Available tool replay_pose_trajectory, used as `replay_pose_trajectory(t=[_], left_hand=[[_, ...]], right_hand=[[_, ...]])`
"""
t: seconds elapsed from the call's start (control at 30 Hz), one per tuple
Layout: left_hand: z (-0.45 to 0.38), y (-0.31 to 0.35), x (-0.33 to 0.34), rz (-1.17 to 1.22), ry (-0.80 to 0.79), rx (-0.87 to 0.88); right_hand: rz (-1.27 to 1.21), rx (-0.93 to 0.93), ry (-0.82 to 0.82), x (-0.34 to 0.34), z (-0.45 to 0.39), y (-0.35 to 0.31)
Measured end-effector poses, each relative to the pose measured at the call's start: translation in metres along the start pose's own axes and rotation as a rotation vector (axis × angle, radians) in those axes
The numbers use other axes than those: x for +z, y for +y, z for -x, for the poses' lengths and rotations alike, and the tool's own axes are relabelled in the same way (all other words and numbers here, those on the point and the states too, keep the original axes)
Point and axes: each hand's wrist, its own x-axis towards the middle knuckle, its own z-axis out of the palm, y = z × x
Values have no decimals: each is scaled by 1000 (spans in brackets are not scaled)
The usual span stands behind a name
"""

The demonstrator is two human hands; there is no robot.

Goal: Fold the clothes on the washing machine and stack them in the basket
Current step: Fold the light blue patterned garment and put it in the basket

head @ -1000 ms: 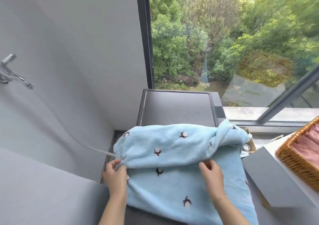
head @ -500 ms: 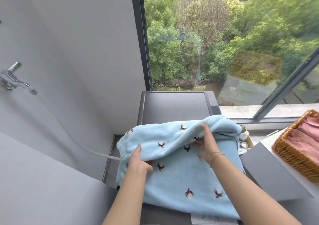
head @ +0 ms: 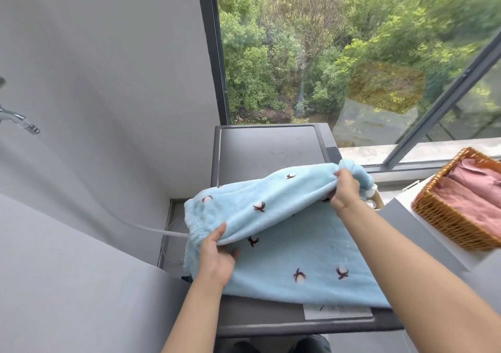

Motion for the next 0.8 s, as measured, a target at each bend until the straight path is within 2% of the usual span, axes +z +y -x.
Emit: replay_pose_trajectory(t=[0.1,0.13,0.2,0.3,0.37,0.5,0.63,0.73,0.8], left_hand=[[0,6,-6,-42,-145,5],[0,8,-8,-24,-181,9],[0,4,-14,91,-179,15],[-1,-1,-29,254,0,16],[-6,3,-40,270,28,15],[-7,11,-41,179,-4,5],[-10,23,-37,227,-162,-5],[-15,41,-40,303,-474,163],[-19,45,-42,345,-554,230]], right_hand=[[-413,-36,-212,-33,47,-12],[-510,-62,-215,-48,60,-6],[-621,-64,-85,-77,82,25],[-500,66,185,-98,98,100],[-398,53,185,-95,100,127],[-371,113,138,-90,82,117],[-400,184,86,-83,77,98],[-588,84,-94,-81,88,64],[-644,121,-186,-83,92,53]])
